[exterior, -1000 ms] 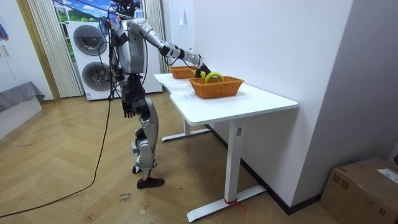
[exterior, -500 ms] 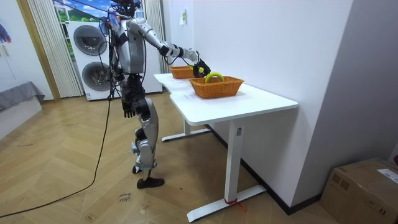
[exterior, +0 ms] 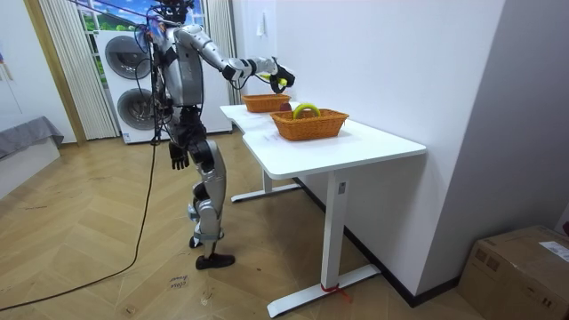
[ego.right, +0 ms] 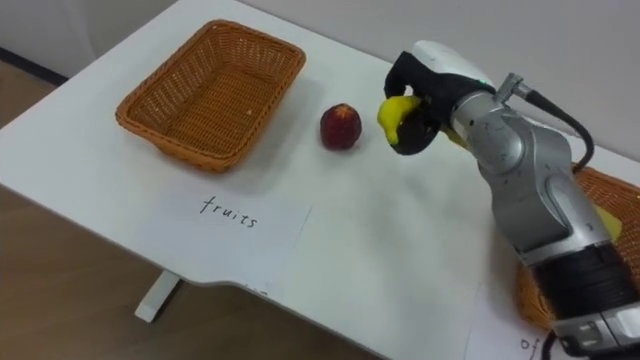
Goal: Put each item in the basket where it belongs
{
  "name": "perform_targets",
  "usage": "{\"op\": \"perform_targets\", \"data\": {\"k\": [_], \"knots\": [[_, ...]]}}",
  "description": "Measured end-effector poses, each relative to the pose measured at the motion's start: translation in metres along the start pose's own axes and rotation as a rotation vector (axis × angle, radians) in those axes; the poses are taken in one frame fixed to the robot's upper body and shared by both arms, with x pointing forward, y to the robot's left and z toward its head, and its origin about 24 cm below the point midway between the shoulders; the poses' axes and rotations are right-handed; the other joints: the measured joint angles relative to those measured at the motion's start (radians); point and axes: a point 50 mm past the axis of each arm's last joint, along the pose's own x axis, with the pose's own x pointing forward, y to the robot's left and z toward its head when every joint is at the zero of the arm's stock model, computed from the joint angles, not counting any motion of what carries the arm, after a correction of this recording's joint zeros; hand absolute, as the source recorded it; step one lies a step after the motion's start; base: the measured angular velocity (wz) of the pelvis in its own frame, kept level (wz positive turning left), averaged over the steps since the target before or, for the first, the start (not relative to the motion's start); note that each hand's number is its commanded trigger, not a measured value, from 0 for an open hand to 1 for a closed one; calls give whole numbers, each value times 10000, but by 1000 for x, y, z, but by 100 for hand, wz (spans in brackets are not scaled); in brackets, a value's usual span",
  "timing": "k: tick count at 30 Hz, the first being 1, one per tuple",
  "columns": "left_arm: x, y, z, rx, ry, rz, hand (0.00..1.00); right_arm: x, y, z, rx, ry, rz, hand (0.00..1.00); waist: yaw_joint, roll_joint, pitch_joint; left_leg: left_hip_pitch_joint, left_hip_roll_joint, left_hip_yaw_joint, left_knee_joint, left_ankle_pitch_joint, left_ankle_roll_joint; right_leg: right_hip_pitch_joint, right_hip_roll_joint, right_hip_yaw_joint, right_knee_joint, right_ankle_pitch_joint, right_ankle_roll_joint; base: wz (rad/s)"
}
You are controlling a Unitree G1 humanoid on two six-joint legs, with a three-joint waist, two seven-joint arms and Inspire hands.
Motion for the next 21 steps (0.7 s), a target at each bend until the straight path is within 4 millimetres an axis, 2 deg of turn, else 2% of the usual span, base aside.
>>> {"op": "perform_targets", "data": {"k": [1, 4, 11, 16, 21], "knots": [[0, 0, -2, -4, 86, -1, 0, -1, -1, 3, -44, -108, -57, 100, 22, 31, 27, 125, 4, 1, -28, 0, 1, 91, 1, 32, -1, -1, 1, -4], [0, 0, -7, 130, 199, 40, 0, -3, -5, 12, -126, -484, -201, 100, 53, 1, 23, 355, 6, 57, -162, 6, 7, 265, 0, 154, -6, -19, 29, -6], [-1, -3, -6, 200, 117, 20, 0, -9, -12, 29, -412, -1190, -274, 100, 192, -154, 62, 440, -18, 96, -306, 63, 8, 258, -26, 300, -8, -34, 39, -1], [-1, -1, -9, 142, 87, 64, 0, -10, -17, 33, -581, -1182, -468, 100, 426, -309, 23, 419, -94, 78, -308, 71, 22, 251, -30, 337, -44, -82, 63, 0], [-1, 1, -6, -41, -11, 149, 0, -8, -26, 40, -835, -1324, -787, 100, 708, -484, 107, 329, -119, -60, -304, 72, 23, 227, -40, 212, -61, -89, 75, 7]]}}
